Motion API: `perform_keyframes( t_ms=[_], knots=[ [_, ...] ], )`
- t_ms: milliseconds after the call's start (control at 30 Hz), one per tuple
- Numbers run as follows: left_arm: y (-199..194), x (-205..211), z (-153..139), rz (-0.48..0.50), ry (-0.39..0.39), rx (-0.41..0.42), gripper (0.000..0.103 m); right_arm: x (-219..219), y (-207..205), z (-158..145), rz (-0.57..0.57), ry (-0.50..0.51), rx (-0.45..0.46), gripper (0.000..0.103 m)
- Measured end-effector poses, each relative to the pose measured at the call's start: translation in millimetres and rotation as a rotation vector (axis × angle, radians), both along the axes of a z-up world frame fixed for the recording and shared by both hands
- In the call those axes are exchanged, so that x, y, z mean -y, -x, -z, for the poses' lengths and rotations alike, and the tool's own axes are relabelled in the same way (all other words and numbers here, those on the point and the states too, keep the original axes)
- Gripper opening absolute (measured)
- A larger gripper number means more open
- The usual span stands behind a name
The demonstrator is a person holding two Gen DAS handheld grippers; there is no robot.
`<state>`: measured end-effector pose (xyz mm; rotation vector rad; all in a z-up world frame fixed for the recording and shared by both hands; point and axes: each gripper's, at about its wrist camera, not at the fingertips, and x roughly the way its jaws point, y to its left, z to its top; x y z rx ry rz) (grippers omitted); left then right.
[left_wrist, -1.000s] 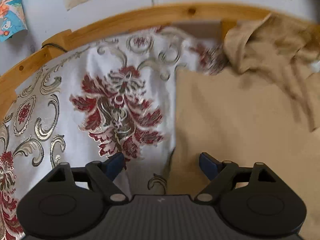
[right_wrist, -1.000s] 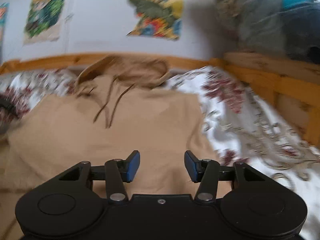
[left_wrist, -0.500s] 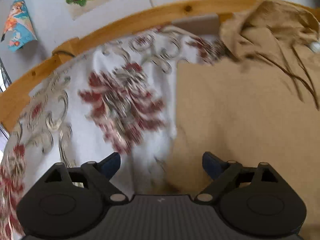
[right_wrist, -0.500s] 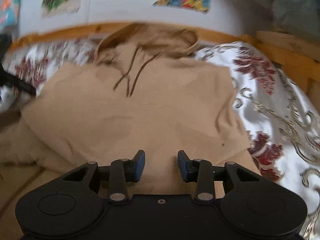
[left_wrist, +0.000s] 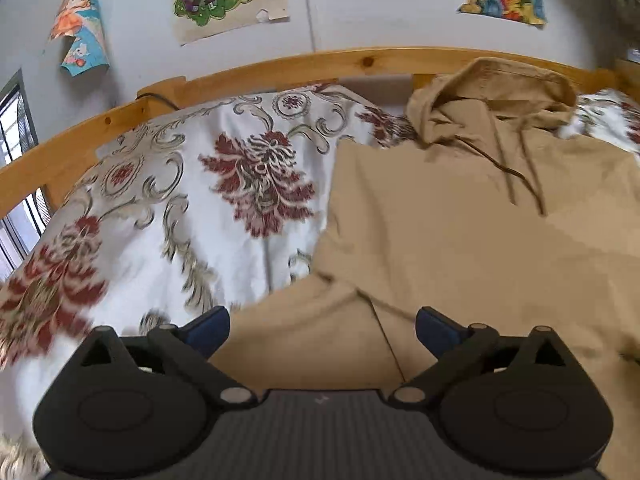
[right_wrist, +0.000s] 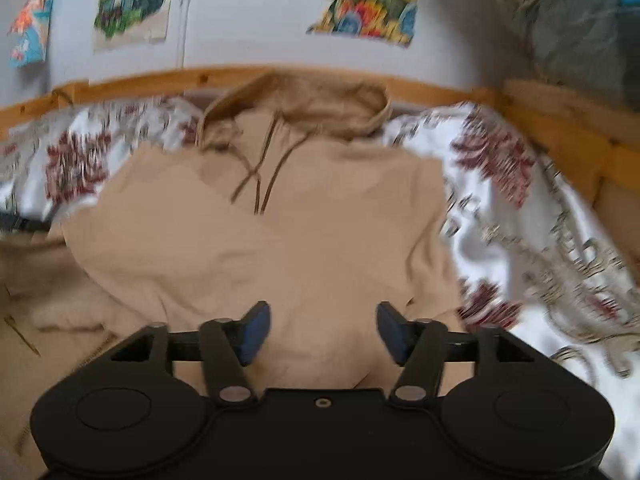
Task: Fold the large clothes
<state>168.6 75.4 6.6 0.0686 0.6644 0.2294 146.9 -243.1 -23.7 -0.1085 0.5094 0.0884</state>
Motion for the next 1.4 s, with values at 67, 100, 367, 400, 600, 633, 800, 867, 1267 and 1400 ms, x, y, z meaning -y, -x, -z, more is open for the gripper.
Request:
perform_keyframes(
  t_ms=[67, 100, 367, 400, 600, 633, 800, 867, 1267, 1400],
  knots=[
    [18.7, 4.5, -2.2, 0.030, -0.007, -0.007, 0.102, -2.0, 14.0, -9.7, -0.007, 0.007, 0.023, 0.076],
    [26.2, 7.2, -2.9, 0.046, -0.016, -0.013, 0.102, -3.6, 23.0, -12.4, -0.019, 0.020, 0.030, 0.079],
    [78.6, 39.8, 3.4, 0.257, -0.101, -0.061, 0.102, -8.6, 90.2, -12.8, -0.018, 0.031, -0.039, 0.099],
    [82.5, 43.6, 4.2, 0.280, -0.107, -0.069, 0.102, -7.4, 99.3, -13.6, 0.000, 0.020, -0.036, 0.100],
    [84.8, 57.6, 9.1, 0.270, -0.145, -0.139, 0.102, 2.0, 147.5, -28.6, 0.120, -0.011, 0.072, 0.101],
    [81.4, 55.8, 9.1, 0.254, -0.127, -0.160, 0.102, 1.7, 151.9, -30.5, 0.130, -0.007, 0.083, 0.102],
    [63.8, 41.7, -2.6, 0.176, -0.061, -0.244, 0.102, 10.1, 153.9, -33.7, 0.158, -0.017, 0.088, 0.102],
    [60.6, 38.4, -11.5, 0.168, -0.068, -0.234, 0.102, 12.0, 150.2, -31.2, 0.167, -0.023, 0.066, 0.102],
    [44.3, 21.2, -30.9, 0.119, -0.067, -0.223, 0.102, 8.2, 139.3, -24.7, 0.147, -0.033, 0.027, 0.102],
    [33.2, 18.4, -30.9, 0.094, -0.022, -0.238, 0.102, 10.2, 138.7, -25.7, 0.153, -0.046, 0.046, 0.102]
  ],
)
